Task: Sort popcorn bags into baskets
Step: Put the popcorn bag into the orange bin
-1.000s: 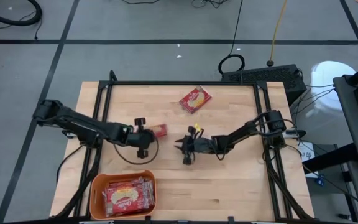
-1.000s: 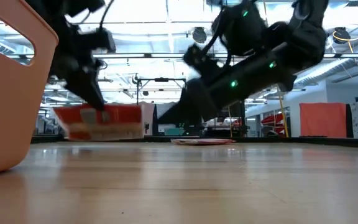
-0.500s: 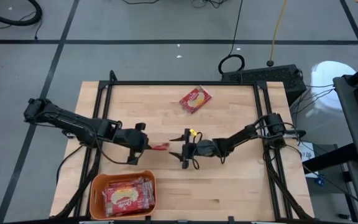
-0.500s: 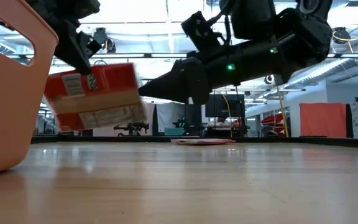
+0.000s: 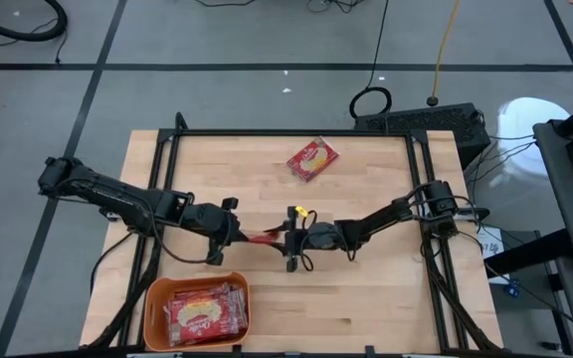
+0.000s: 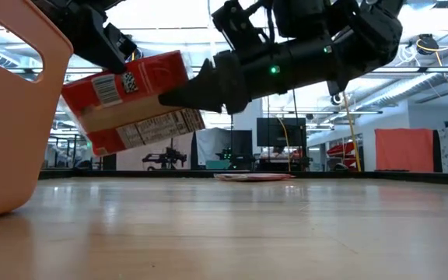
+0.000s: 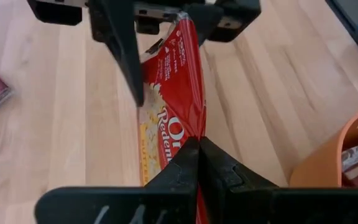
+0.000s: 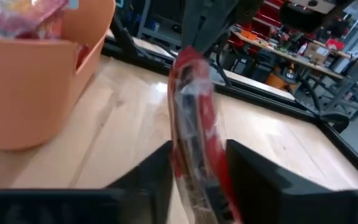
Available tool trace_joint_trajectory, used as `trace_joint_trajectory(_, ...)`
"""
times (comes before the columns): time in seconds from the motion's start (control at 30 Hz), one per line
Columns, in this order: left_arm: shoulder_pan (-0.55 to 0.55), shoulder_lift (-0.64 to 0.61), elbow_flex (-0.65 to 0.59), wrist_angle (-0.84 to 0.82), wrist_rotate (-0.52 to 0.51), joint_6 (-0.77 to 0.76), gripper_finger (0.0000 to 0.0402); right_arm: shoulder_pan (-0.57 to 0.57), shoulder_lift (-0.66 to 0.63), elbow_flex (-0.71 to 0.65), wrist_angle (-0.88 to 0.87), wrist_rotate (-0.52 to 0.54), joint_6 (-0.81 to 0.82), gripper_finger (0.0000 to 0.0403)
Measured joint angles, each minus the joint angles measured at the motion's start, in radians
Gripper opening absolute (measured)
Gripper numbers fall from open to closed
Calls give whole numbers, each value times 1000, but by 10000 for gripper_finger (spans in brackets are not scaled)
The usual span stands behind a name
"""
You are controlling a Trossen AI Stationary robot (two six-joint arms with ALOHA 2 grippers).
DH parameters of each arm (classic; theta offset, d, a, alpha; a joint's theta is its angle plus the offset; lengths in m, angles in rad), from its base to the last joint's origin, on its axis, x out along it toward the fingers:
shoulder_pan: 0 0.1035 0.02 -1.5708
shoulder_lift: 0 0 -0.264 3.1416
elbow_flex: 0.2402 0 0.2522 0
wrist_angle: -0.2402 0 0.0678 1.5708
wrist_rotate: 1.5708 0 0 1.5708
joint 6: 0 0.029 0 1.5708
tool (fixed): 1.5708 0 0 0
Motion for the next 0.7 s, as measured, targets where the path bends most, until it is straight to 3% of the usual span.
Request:
trace_joint_trajectory(0.2,0,0,0,0,-4,-26,11,1,0,0,0,0,30,44)
trace_joint_trajectory(0.3,-15,0,0,-3,-82,-27,32,0,0,0,-6,3,57,14)
trace_joint_trajectory(0.43,-54,0,0,-2,-229,-14,99,-8,0,0,-9,12,99,13)
trace_joint_trajectory(0.6,-86,12,0,15,-338,-38,197,-25,0,0,-6,50,189,31)
trace_joint_trajectory(0.7,-89,40,0,-7,-380,-60,230,-39,0,0,-7,50,232,29)
